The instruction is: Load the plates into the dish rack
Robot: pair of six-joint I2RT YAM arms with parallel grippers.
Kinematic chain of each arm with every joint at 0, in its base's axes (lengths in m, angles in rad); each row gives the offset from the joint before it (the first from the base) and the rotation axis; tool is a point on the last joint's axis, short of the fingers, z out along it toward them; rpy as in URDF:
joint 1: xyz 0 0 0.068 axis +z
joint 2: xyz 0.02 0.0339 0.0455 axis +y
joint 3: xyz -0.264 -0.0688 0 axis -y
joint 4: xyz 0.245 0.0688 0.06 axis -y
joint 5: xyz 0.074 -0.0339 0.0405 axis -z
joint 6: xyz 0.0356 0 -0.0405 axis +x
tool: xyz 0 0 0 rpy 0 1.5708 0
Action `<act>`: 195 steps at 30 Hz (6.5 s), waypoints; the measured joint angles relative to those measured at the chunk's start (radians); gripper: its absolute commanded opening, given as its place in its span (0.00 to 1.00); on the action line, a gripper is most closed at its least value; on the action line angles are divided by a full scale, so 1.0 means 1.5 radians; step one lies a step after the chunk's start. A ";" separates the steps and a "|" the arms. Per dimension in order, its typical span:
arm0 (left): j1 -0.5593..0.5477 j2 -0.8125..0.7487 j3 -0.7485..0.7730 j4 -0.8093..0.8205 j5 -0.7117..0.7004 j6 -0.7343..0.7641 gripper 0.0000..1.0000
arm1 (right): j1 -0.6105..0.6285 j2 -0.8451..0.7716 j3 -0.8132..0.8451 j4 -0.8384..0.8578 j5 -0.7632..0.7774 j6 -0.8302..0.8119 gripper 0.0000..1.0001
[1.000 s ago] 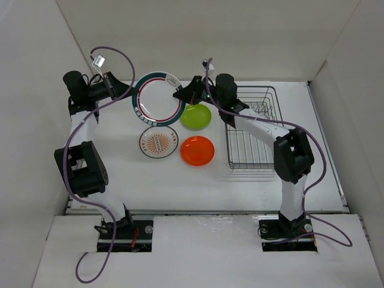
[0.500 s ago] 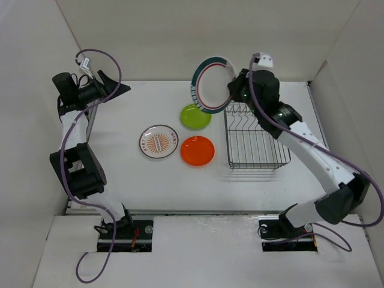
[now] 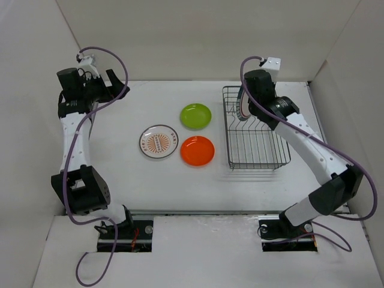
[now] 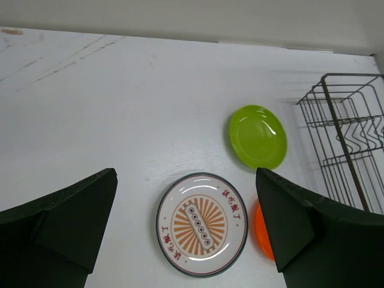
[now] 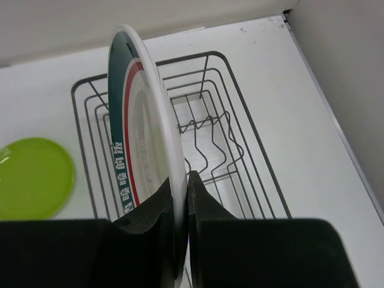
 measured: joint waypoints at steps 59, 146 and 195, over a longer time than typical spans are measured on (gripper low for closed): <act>0.007 -0.076 -0.190 -0.022 -0.044 0.131 1.00 | -0.052 0.185 -0.029 0.104 -0.081 -0.034 0.91; 0.027 0.222 -0.005 -0.228 0.233 0.311 0.00 | 0.043 -0.171 -0.272 0.344 -0.510 -0.096 1.00; -0.023 -0.113 -0.127 -0.153 0.346 0.244 1.00 | 0.117 -0.138 -0.195 0.359 -0.468 -0.014 0.00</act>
